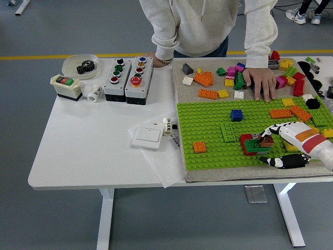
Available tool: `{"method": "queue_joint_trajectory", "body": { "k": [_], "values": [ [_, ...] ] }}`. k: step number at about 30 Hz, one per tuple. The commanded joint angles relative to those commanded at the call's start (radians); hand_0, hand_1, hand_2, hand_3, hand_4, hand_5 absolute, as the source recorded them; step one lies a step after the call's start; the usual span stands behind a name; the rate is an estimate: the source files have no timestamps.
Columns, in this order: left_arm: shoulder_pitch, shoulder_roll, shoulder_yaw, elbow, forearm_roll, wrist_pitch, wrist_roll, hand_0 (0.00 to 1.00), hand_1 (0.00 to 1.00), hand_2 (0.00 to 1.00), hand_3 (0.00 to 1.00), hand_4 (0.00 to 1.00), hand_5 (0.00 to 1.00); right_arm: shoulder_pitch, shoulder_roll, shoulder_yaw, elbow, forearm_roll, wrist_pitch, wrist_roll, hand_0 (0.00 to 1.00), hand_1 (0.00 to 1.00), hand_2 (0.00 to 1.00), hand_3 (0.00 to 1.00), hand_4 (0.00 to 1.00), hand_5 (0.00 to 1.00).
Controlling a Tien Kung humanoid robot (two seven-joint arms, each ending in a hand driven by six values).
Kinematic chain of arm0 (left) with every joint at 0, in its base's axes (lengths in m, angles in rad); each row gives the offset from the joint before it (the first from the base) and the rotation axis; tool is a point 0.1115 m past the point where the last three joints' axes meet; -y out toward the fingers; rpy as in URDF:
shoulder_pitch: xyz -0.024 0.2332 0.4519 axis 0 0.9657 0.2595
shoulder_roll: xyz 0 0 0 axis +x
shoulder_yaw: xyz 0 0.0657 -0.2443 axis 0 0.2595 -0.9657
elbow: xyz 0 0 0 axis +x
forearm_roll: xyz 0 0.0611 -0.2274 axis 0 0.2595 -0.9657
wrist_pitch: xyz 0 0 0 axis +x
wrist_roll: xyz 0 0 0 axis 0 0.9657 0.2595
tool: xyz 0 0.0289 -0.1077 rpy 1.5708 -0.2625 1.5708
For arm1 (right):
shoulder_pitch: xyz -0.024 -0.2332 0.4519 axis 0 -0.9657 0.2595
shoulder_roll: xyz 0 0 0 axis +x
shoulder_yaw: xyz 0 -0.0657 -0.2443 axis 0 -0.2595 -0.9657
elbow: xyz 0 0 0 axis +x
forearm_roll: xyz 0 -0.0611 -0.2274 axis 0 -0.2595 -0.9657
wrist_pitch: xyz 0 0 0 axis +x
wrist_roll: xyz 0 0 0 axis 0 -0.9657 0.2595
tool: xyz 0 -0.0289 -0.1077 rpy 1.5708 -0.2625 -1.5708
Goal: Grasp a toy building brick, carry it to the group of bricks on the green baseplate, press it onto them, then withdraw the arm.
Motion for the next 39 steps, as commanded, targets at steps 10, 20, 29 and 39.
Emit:
{"method": "queue_joint_trajectory", "body": {
  "k": [10, 20, 29, 39],
  "values": [
    [-0.003, 0.001, 0.003, 0.0, -0.006, 0.001, -0.001, 0.752, 0.746, 0.742, 0.602, 0.676, 0.589, -0.002, 0.0, 0.0, 0.003, -0.005, 0.003, 0.0, 0.656, 0.671, 0.697, 0.573, 0.827, 0.457],
    [-0.004, 0.0, 0.003, 0.0, -0.005, 0.001, -0.001, 0.752, 0.745, 0.742, 0.602, 0.676, 0.588, -0.005, 0.001, -0.005, -0.001, -0.01, 0.008, -0.001, 0.653, 0.668, 0.696, 0.572, 0.828, 0.456],
    [-0.004, 0.0, 0.005, 0.0, -0.008, 0.002, -0.001, 0.752, 0.746, 0.743, 0.601, 0.676, 0.588, -0.006, 0.005, -0.008, -0.012, -0.014, 0.009, -0.002, 0.651, 0.667, 0.694, 0.573, 0.833, 0.45],
    [-0.006, 0.001, 0.006, 0.0, -0.009, 0.002, -0.001, 0.752, 0.745, 0.742, 0.601, 0.676, 0.588, -0.003, 0.004, -0.006, -0.015, -0.013, 0.008, -0.002, 0.653, 0.665, 0.693, 0.573, 0.836, 0.45]
  ]
}}
